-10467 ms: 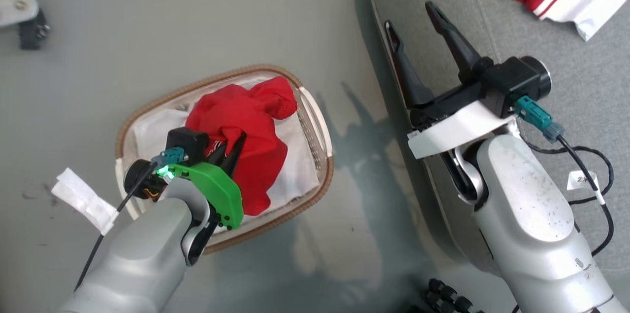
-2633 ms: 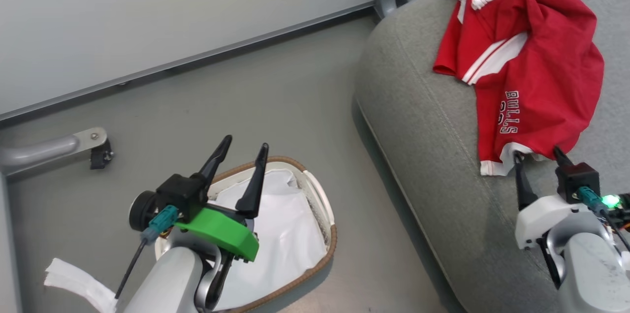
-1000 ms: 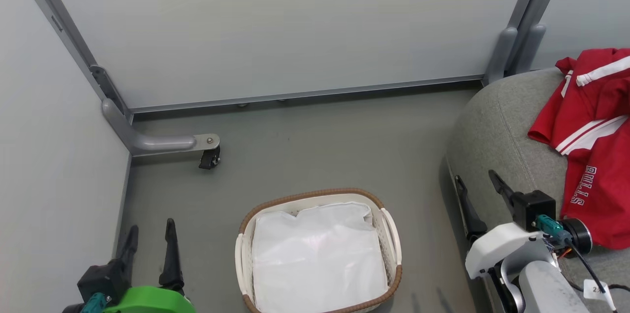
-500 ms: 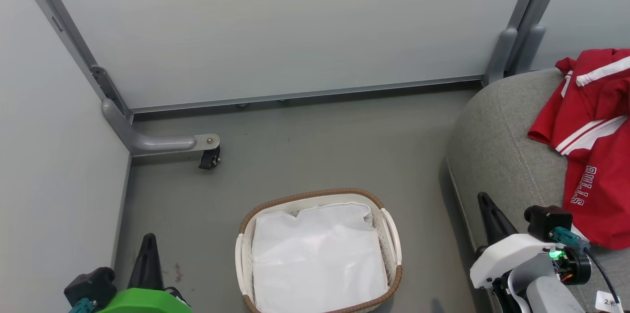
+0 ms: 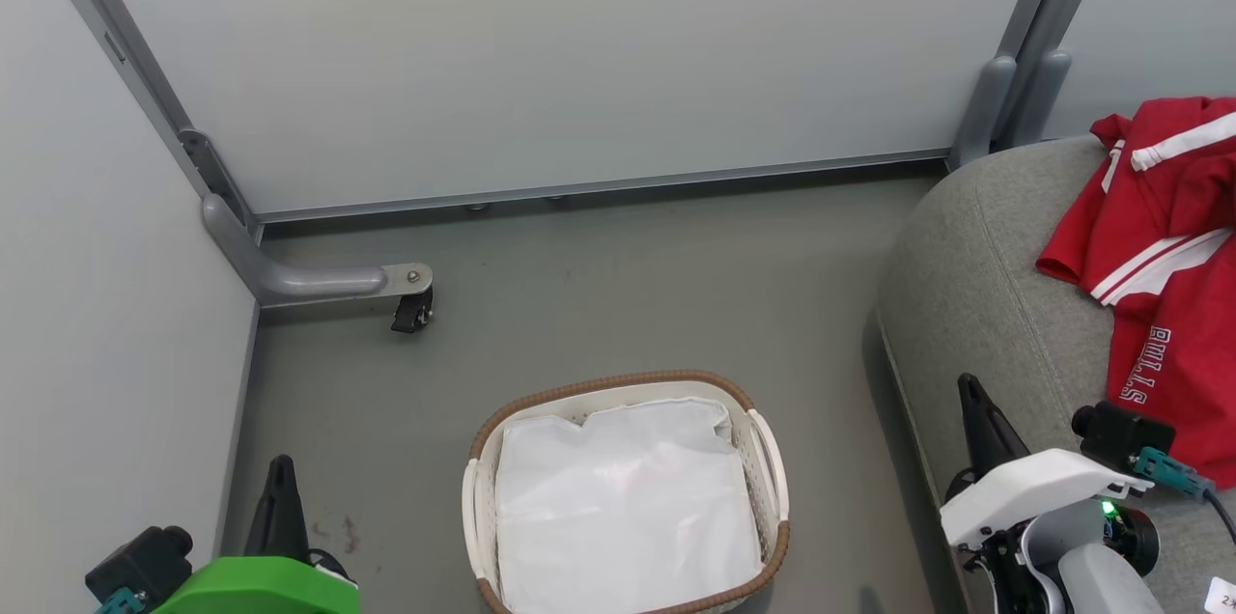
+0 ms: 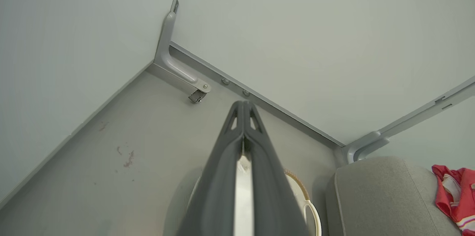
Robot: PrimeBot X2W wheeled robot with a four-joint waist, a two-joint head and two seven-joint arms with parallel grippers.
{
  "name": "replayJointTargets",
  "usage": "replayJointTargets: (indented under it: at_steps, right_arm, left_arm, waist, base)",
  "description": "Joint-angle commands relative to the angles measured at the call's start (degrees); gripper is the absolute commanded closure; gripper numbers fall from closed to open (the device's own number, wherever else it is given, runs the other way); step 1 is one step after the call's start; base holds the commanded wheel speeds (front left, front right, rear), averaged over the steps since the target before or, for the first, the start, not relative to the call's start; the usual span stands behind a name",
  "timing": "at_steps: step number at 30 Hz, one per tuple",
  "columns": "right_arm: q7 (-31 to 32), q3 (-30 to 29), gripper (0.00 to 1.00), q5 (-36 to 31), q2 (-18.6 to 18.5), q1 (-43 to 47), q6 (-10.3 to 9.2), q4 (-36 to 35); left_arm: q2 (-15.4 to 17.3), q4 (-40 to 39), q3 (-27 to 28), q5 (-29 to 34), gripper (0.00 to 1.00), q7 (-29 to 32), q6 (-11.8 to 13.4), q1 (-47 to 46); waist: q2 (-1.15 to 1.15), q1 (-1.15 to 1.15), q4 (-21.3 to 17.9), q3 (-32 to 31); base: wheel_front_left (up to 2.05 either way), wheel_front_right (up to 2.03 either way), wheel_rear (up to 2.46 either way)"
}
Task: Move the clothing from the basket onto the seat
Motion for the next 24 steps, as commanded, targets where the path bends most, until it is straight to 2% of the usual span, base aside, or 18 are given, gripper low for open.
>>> replayJointTargets:
  at_steps: [1,24]
  right_arm:
    - [0.5,-0.3,1.00,2.3,-0.3,-0.3,-0.01,-1.4]
    - [5.2,-1.9,1.00,21.2,-0.5,1.0,-0.02,-4.9]
  left_arm:
    - [0.3,-1.2,0.4,-2.1,1.00,0.5,0.0,-1.9]
    - [0.4,-2.9,1.6,-18.8,1.00,5.1,-0.1,-3.3]
  waist:
    - [0.00,0.00,0.0,0.0]
    - [0.00,0.00,0.2,-0.2]
  base:
    - [0.00,0.00,0.00]
    - [0.00,0.00,0.00]
